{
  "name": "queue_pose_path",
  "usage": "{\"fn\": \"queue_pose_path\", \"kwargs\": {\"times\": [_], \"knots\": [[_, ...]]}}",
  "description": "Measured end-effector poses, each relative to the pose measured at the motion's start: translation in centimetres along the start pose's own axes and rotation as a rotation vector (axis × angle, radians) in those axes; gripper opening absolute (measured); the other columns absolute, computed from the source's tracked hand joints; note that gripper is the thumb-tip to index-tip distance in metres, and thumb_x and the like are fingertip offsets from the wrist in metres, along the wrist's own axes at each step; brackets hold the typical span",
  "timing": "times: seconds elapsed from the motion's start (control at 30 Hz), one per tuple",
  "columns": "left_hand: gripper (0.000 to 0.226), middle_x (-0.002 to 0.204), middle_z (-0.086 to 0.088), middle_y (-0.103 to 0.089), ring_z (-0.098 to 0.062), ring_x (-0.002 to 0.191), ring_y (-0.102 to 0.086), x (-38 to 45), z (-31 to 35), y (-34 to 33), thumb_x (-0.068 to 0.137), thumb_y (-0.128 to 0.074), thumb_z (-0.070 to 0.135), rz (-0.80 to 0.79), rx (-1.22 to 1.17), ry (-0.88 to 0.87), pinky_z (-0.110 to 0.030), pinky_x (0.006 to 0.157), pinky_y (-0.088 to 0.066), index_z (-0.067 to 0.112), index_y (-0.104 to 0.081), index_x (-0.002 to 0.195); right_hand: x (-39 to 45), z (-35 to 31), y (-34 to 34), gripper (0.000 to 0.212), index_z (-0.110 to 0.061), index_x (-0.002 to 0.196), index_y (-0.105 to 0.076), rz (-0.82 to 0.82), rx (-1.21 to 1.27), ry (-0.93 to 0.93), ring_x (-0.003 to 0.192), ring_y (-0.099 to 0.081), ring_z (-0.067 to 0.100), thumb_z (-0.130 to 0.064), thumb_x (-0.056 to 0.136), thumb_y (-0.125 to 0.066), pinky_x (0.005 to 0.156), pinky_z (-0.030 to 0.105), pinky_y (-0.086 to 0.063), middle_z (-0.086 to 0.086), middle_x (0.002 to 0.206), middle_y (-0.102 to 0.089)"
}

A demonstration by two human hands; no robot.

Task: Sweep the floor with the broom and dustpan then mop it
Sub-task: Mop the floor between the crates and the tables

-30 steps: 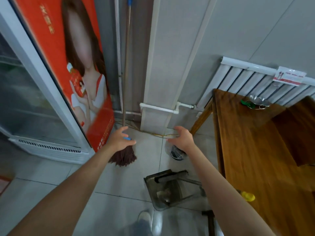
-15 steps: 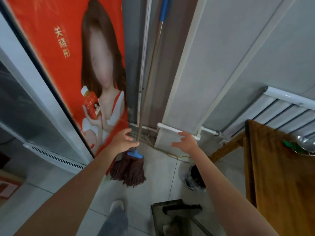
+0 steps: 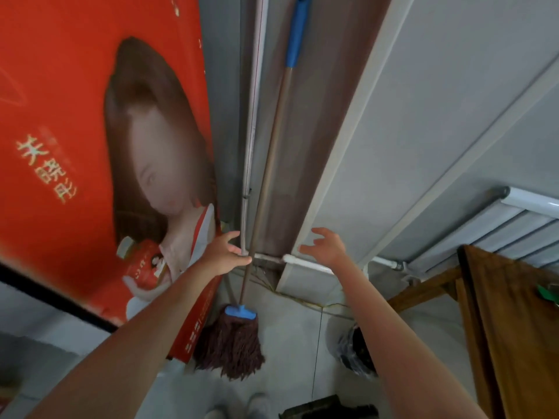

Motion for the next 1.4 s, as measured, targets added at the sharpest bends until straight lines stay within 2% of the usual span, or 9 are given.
{"fn": "queue_pose_path", "kwargs": {"times": [0.23, 0.4, 0.6, 0.73, 0.9, 1.03, 1.17, 1.3, 1.4], "knots": [[0.079, 0.122, -0.012, -0.061, -0.015, 0.094, -0.058, 8.0, 2.6, 1.0, 0.077, -0.079, 0.015, 0.030, -0.031, 0.012, -0.014, 0.060, -0.043, 0.018, -0.037, 0.144, 7.6, -5.2, 1.2, 0.073, -0.012, 0.138, -0.047, -0.016, 0.031, 0.081, 0.117, -0.058, 0.025, -0.025, 0.075, -0.082, 0.097, 0.032, -0.048, 0.013, 0.130, -0.057], [0.079, 0.122, -0.014, -0.060, -0.024, 0.106, -0.060, 13.0, 4.5, 1.2, 0.075, -0.080, 0.014, 0.101, -0.057, 0.008, -0.024, 0.080, -0.044, 0.016, -0.040, 0.143, 12.8, -8.8, 1.1, 0.076, -0.010, 0.139, -0.047, -0.029, 0.032, 0.171, 0.115, -0.059, 0.024, -0.026, 0.074, -0.083, 0.100, 0.035, -0.047, 0.013, 0.126, -0.059], [0.083, 0.125, -0.014, -0.057, -0.025, 0.114, -0.057, 18.1, 5.9, 1.5, 0.068, -0.084, 0.010, 0.146, -0.056, -0.020, -0.031, 0.088, -0.046, 0.021, -0.045, 0.140, 17.2, -13.0, 1.8, 0.075, -0.015, 0.144, -0.041, -0.041, 0.123, 0.223, 0.113, -0.058, 0.022, -0.023, 0.079, -0.078, 0.098, 0.039, -0.048, 0.013, 0.130, -0.057], [0.083, 0.132, -0.018, -0.051, -0.026, 0.120, -0.052, 20.7, 6.6, 1.3, 0.068, -0.081, 0.001, 0.138, -0.036, -0.033, -0.026, 0.083, -0.043, 0.017, -0.044, 0.141, 18.9, -16.2, 3.1, 0.074, -0.015, 0.145, -0.038, -0.055, 0.185, 0.307, 0.120, -0.054, 0.025, -0.011, 0.081, -0.075, 0.097, 0.037, -0.049, 0.014, 0.132, -0.053], [0.073, 0.126, -0.020, -0.055, -0.027, 0.119, -0.053, 23.1, 7.0, 0.6, 0.073, -0.077, 0.000, 0.163, -0.073, -0.067, -0.031, 0.089, -0.048, 0.013, -0.046, 0.138, 20.0, -19.0, 4.5, 0.061, -0.006, 0.139, -0.044, -0.088, 0.270, 0.362, 0.101, -0.051, 0.018, 0.005, 0.084, -0.067, 0.069, 0.024, -0.046, 0.011, 0.111, -0.051], [0.057, 0.117, -0.020, -0.059, -0.029, 0.114, -0.056, 23.9, 7.0, 0.3, 0.078, -0.072, 0.000, 0.181, -0.097, -0.070, -0.042, 0.095, -0.049, 0.009, -0.053, 0.131, 20.5, -19.8, 4.6, 0.050, 0.002, 0.132, -0.048, -0.080, 0.257, 0.369, 0.090, -0.054, 0.017, 0.010, 0.085, -0.064, 0.061, 0.011, -0.045, 0.012, 0.100, -0.053], [0.049, 0.112, -0.020, -0.061, -0.029, 0.109, -0.058, 23.9, 6.7, 0.3, 0.079, -0.071, 0.000, 0.183, -0.104, -0.054, -0.039, 0.092, -0.050, 0.009, -0.056, 0.125, 20.9, -19.6, 4.5, 0.049, 0.005, 0.130, -0.048, -0.092, 0.289, 0.350, 0.049, -0.058, -0.007, 0.014, 0.084, -0.061, 0.060, 0.011, -0.045, 0.003, 0.076, -0.055], [0.047, 0.112, -0.019, -0.062, -0.030, 0.108, -0.059, 23.3, 6.0, 0.4, 0.077, -0.072, 0.001, 0.142, -0.062, -0.070, -0.041, 0.089, -0.052, 0.011, -0.058, 0.121, 19.8, -19.1, 4.7, 0.052, 0.002, 0.130, -0.048, -0.126, 0.272, 0.367, 0.059, -0.059, 0.004, 0.015, 0.083, -0.063, 0.068, 0.021, -0.047, 0.003, 0.075, -0.057], [0.054, 0.094, -0.011, -0.063, -0.021, 0.086, -0.061, 21.1, 6.7, 0.5, 0.078, -0.072, 0.002, 0.107, -0.031, -0.052, -0.030, 0.076, -0.050, 0.011, -0.053, 0.128, 17.9, -19.0, 5.0, 0.053, 0.000, 0.131, -0.049, -0.150, 0.257, 0.389, 0.054, -0.059, -0.001, 0.014, 0.081, -0.065, 0.065, 0.017, -0.048, 0.003, 0.074, -0.059]]}}
Point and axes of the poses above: each hand's wrist, its own x-axis towards the middle knuckle, its own y-axis out of the back of the hand, z = x × y, the point moved 2 cm from there along x, towards the middle knuckle
